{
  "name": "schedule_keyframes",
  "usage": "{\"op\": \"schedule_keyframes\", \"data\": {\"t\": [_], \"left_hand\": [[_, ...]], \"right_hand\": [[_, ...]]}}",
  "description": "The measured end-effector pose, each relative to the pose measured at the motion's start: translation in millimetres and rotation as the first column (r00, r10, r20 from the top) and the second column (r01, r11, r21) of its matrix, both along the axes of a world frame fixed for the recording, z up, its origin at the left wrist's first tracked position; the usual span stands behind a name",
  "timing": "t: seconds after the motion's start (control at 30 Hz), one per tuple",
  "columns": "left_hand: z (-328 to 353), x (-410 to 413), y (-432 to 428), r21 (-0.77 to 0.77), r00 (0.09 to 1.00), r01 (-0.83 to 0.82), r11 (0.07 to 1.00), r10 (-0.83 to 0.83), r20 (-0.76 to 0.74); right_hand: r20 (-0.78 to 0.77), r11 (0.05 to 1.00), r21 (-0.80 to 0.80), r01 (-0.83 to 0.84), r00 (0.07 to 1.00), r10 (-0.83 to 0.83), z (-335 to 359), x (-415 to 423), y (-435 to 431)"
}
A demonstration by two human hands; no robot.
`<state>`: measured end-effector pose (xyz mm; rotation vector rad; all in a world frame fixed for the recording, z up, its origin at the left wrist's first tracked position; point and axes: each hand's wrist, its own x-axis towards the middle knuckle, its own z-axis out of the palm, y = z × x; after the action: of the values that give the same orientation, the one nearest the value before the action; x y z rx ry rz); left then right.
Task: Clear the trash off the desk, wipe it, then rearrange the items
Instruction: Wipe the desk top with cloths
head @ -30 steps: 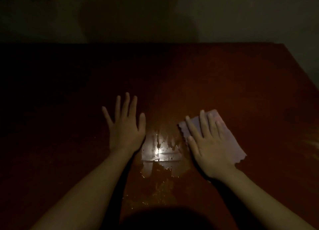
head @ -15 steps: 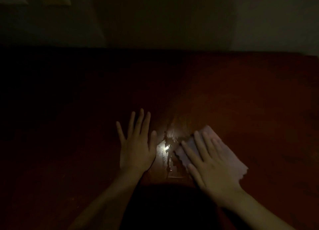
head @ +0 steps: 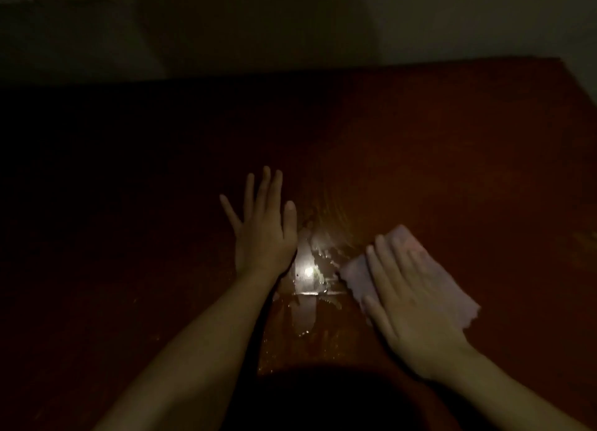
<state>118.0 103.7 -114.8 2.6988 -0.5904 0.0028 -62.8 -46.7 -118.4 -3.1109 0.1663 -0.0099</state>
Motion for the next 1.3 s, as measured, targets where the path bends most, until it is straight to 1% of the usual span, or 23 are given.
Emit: {"op": "schedule_keyframes", "data": {"t": [0.07, 0.13, 0.17, 0.2, 0.27, 0.37, 0.43, 0.47, 0.5, 0.57, 0.63, 0.67, 0.7, 0.73, 0.77, 0.83, 0.87, 0.9, 0.93, 1.0, 1.1, 1.2, 1.3], "left_hand": [[-1.9, -0.1, 0.6, 0.01, 0.999, 0.027, 1.0, -0.027, 0.038], [-3.0, -3.3, 4.7, 0.018, 0.996, 0.064, 0.998, -0.065, 0.069], [-4.1, -8.6, 8.8, 0.016, 0.993, 0.084, 0.996, -0.085, 0.078], [-4.8, -16.0, 13.6, 0.017, 0.991, 0.106, 0.994, -0.107, 0.083], [-5.8, -34.6, 27.0, 0.032, 0.985, 0.144, 0.989, -0.146, 0.088], [-6.1, -59.9, 50.1, 0.049, 0.981, 0.171, 0.984, -0.174, 0.08], [-3.2, -74.6, 64.8, 0.049, 0.979, 0.191, 0.98, -0.194, 0.066], [-2.3, -81.2, 71.4, 0.043, 0.976, 0.203, 0.978, -0.205, 0.067], [-2.0, -86.3, 77.7, 0.033, 0.974, 0.213, 0.977, -0.215, 0.072], [-1.2, -91.7, 86.5, -0.022, 0.973, 0.218, 0.976, -0.215, 0.082], [-1.3, -92.9, 89.9, -0.1, 0.979, 0.189, 0.977, -0.18, 0.093], [-0.8, -92.5, 90.3, -0.133, 0.984, 0.161, 0.978, -0.149, 0.096], [0.5, -91.3, 91.3, -0.157, 0.989, 0.124, 0.98, -0.11, 0.094], [1.0, -87.9, 93.9, -0.167, 0.993, 0.089, 0.982, -0.074, 0.097], [1.0, -81.5, 98.8, -0.146, 0.993, 0.069, 0.987, -0.053, 0.109], [-1.8, -58.6, 115.6, -0.009, 0.978, 0.094, 0.996, -0.09, 0.188], [-3.7, -44.3, 125.9, 0.059, 0.968, 0.101, 0.993, -0.112, 0.223], [-4.2, -29.8, 135.5, 0.094, 0.97, 0.086, 0.992, -0.105, 0.219], [-4.7, -17.2, 142.6, 0.096, 0.977, 0.056, 0.994, -0.075, 0.199], [-6.1, -2.5, 146.1, 0.086, 0.99, 0.015, 0.996, -0.027, 0.135], [-5.8, 8.3, 131.5, 0.136, 0.992, 0.043, 0.99, -0.058, 0.111], [-4.9, 24.9, 115.7, 0.175, 0.995, 0.024, 0.984, -0.04, 0.088], [-5.2, 35.8, 106.3, 0.168, 0.997, -0.008, 0.986, -0.005, 0.073]], "right_hand": [[-0.029, 0.99, 0.016, 0.143, 0.989, -0.142, 2.2, 9.4, -6.4], [-0.04, 0.944, 0.088, 0.318, 0.948, -0.316, -2.7, 28.2, 9.4], [-0.049, 0.927, 0.105, 0.359, 0.933, -0.356, -5.3, 33.1, 23.0], [-0.059, 0.928, 0.107, 0.357, 0.934, -0.352, -7.6, 31.1, 37.9], [-0.042, 0.962, 0.079, 0.261, 0.965, -0.258, -8.3, 4.3, 71.0], [-0.017, 0.99, 0.071, 0.125, 0.992, -0.125, -4.7, -58.9, 94.2], [-0.02, 0.995, 0.035, 0.091, 0.996, -0.09, -0.6, -92.8, 86.0], [-0.036, 0.996, -0.007, 0.092, 0.995, -0.093, 3.1, -101.4, 77.7], [-0.07, 0.991, -0.04, 0.128, 0.989, -0.131, 6.2, -104.1, 69.1], [-0.105, 0.965, -0.016, 0.26, 0.96, -0.26, 10.1, -90.1, 60.4], [-0.084, 0.905, 0.066, 0.421, 0.906, -0.415, 2.9, -59.5, 74.7], [-0.076, 0.885, 0.091, 0.456, 0.89, -0.45, 3.1, -42.6, 90.0], [-0.077, 0.896, 0.094, 0.433, 0.901, -0.427, 2.5, -30.3, 106.5], [-0.063, 0.935, 0.074, 0.347, 0.937, -0.342, 0.6, -25.5, 121.4], [-0.056, 0.973, 0.048, 0.224, 0.974, -0.222, 0.7, -27.2, 130.9], [-0.029, 1.0, -0.004, -0.009, 1.0, 0.008, 2.1, -42.2, 127.5], [-0.023, 0.996, -0.028, -0.087, 0.996, 0.087, 3.1, -48.4, 117.1], [-0.028, 0.992, -0.038, -0.123, 0.992, 0.122, 4.2, -50.0, 105.3], [-0.036, 0.993, -0.028, -0.116, 0.993, 0.115, 5.2, -45.0, 94.5], [-0.064, 1.0, 0.025, -0.015, 0.998, 0.017, 8.0, -18.7, 78.3], [-0.084, 0.983, 0.089, 0.163, 0.984, -0.156, 1.4, 42.5, 63.7], [-0.056, 0.974, 0.065, 0.217, 0.975, -0.214, -2.5, 104.6, 48.7], [-0.049, 0.961, 0.074, 0.267, 0.963, -0.264, 1.1, 161.1, 40.4]]}}
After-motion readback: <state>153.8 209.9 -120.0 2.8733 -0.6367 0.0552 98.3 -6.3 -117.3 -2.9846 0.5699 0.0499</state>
